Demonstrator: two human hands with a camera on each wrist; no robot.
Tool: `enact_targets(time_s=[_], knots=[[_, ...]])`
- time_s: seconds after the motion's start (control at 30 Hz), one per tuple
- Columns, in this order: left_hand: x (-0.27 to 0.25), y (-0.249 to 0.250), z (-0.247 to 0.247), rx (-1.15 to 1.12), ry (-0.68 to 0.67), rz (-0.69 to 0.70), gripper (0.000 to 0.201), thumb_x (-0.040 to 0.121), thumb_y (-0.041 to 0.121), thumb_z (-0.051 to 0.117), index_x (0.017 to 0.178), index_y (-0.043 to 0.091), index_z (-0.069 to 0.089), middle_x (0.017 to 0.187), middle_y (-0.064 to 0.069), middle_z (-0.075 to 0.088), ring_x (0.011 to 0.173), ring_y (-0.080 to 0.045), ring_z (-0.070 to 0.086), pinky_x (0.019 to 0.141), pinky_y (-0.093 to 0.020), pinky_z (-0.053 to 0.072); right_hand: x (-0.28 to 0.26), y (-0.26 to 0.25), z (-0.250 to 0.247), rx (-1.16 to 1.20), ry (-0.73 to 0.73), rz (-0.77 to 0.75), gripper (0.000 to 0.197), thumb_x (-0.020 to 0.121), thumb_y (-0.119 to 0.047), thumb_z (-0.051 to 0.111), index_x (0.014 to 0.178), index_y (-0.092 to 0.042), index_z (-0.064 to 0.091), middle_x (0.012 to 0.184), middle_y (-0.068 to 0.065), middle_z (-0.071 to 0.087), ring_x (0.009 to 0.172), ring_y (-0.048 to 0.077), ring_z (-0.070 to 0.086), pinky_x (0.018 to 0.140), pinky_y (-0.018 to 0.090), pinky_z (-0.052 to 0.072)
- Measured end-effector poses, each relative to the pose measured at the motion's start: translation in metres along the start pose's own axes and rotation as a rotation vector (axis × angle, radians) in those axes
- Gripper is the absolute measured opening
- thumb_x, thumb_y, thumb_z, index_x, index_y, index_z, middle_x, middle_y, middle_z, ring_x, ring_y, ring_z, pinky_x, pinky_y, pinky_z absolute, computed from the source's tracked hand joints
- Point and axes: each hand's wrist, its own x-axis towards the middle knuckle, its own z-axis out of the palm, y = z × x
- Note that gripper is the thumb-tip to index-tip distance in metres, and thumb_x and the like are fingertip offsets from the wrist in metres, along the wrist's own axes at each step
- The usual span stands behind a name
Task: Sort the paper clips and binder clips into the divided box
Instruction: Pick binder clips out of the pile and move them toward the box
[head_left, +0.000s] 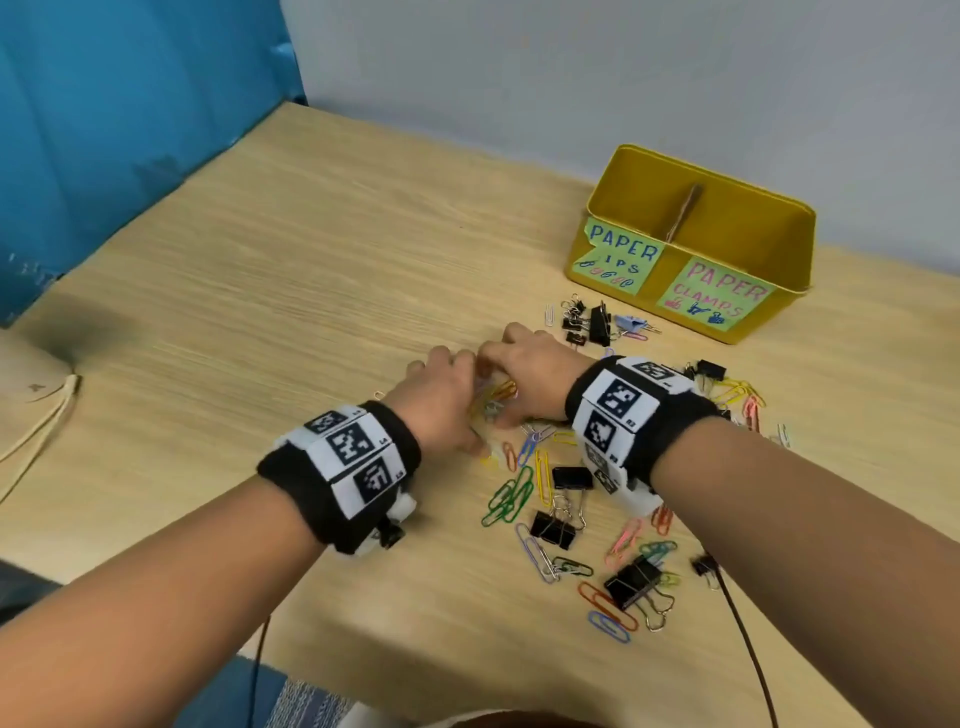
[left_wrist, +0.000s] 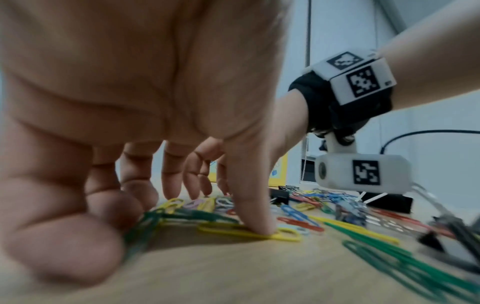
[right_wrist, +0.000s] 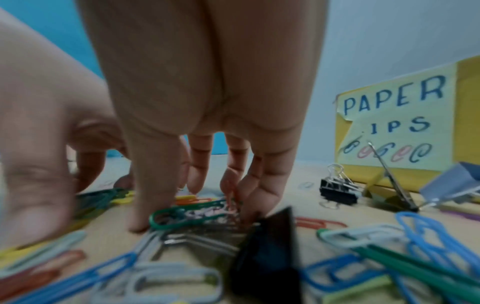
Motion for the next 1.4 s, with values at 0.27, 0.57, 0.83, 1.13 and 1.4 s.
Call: enact_targets(time_s=[0.27, 0.57, 0.83, 1.13, 1.4], knots=[[0.028, 0.018, -0.005, -0.017, 0.107, 0.126, 0.025, 0.087, 0.001, 0.050, 0.109, 0.000, 0.061, 0.111, -0.019, 0.064, 0.104, -0.033, 0.060, 0.080, -0.032, 0.044, -0.005, 0.024, -0.006, 0.113, 0.071, 0.054, 0.031, 0.083, -0.014, 0.067, 0.113, -0.008, 0.065, 0.109, 0.010, 0.066, 0.103, 0.025, 0.060, 0.080, 0.023, 0.043], [0.048, 0.015, -0.016, -0.030, 0.071, 0.183, 0.016, 0.083, 0.007, 0.060, 0.098, 0.001, 0.064, 0.088, -0.007, 0.055, 0.088, -0.026, 0.054, 0.070, -0.024, 0.035, -0.024, 0.069, -0.014, 0.912, 0.085, 0.243, 0.027, 0.082, 0.005, 0.064, 0.109, 0.009, 0.060, 0.067, 0.005, 0.057, 0.040, 0.002, 0.059, 0.043, 0.010, 0.050], [0.093, 0.070, -0.095, -0.632, 0.274, 0.237, 0.020, 0.081, 0.000, 0.066, 0.070, 0.015, 0.059, 0.065, -0.003, 0.060, 0.059, -0.023, 0.061, 0.066, -0.032, 0.054, -0.023, 0.116, -0.106, 1.245, 0.666, 0.352, 0.024, 0.082, 0.008, 0.062, 0.068, -0.010, 0.054, 0.065, 0.004, 0.059, 0.050, 0.011, 0.062, 0.044, 0.014, 0.054], [0.138, 0.138, -0.111, -0.300, 0.446, 0.238, 0.026, 0.079, 0.018, 0.071, 0.104, 0.009, 0.070, 0.110, -0.012, 0.070, 0.106, -0.027, 0.063, 0.091, -0.031, 0.049, 0.018, 0.135, -0.114, 0.738, 0.627, 0.575, 0.035, 0.086, -0.004, 0.055, 0.119, -0.010, 0.065, 0.122, 0.013, 0.066, 0.115, 0.030, 0.061, 0.101, 0.041, 0.048], [0.122, 0.097, -0.081, 0.067, 0.388, 0.337, 0.046, 0.096, 0.042, 0.037, 0.126, 0.014, 0.057, 0.142, -0.006, 0.050, 0.130, -0.023, 0.046, 0.111, -0.044, 0.027, -0.030, 0.102, -0.076, 0.655, 0.492, 0.411, 0.018, 0.089, -0.010, 0.054, 0.084, -0.014, 0.071, 0.091, 0.006, 0.071, 0.068, 0.014, 0.062, 0.059, 0.021, 0.049]])
